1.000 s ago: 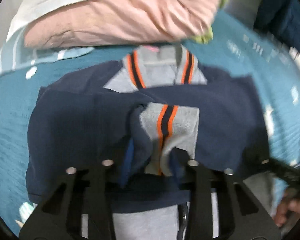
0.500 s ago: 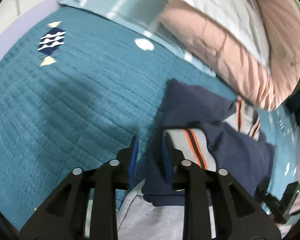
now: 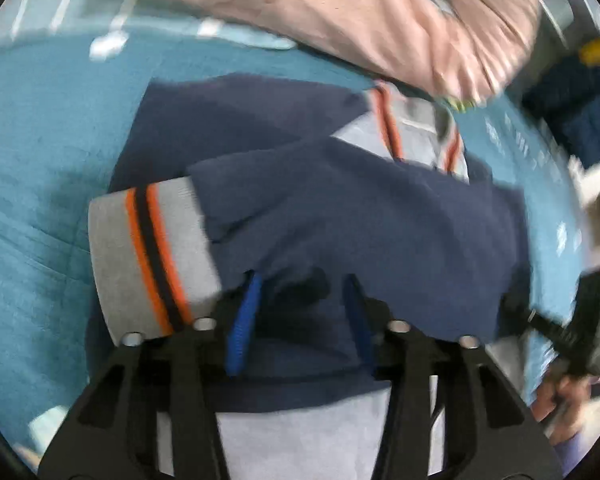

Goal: Fold large clothes

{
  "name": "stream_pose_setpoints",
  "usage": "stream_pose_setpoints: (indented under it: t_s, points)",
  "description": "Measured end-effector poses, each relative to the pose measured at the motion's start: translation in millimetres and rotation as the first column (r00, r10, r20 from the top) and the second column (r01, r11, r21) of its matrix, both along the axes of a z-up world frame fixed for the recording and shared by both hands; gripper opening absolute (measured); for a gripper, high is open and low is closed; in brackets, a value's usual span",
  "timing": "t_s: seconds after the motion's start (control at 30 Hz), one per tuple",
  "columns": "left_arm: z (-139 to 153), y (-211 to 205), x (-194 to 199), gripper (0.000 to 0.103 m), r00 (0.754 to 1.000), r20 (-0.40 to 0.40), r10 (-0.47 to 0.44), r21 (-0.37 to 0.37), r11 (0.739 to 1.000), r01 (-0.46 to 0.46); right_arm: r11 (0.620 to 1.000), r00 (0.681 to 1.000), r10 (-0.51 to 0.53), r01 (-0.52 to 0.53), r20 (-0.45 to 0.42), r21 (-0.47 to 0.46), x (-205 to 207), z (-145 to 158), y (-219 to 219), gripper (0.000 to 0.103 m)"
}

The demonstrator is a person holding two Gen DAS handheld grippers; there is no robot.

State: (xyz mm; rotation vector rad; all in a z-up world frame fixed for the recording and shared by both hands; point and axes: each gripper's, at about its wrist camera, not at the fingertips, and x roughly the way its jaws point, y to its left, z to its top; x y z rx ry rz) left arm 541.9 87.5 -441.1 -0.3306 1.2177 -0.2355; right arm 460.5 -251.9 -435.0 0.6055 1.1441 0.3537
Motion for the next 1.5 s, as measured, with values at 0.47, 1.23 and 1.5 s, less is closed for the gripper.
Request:
stream_pose_setpoints:
  t_s: [0.47,1.23,1.5]
  points:
    - [40.2,53.4,21.6,0.067,0.989,0.032,0.146,-0.065,0.987,-0.144,0.997,1.000,-0.016,0.018,-0.027,0.072,0.1,8.0,-5.5,0.017]
    - [-2.2,75.8,106.0,0.076,0.985,-0.089,0.146,0.199,0.972,-0.126,0.982,0.983,-0.180,0.179,-0.017,-0.050,113.5,13.1,-64.7,0.047]
    - [3.3,71.5,105.7,0.046,0.994,-0.033,0.100,0.258,0.962,-0.088,0.989,0.988,-0.148,0.146,-0.051,-0.036,120.5,-3.2,-54.1,0.022]
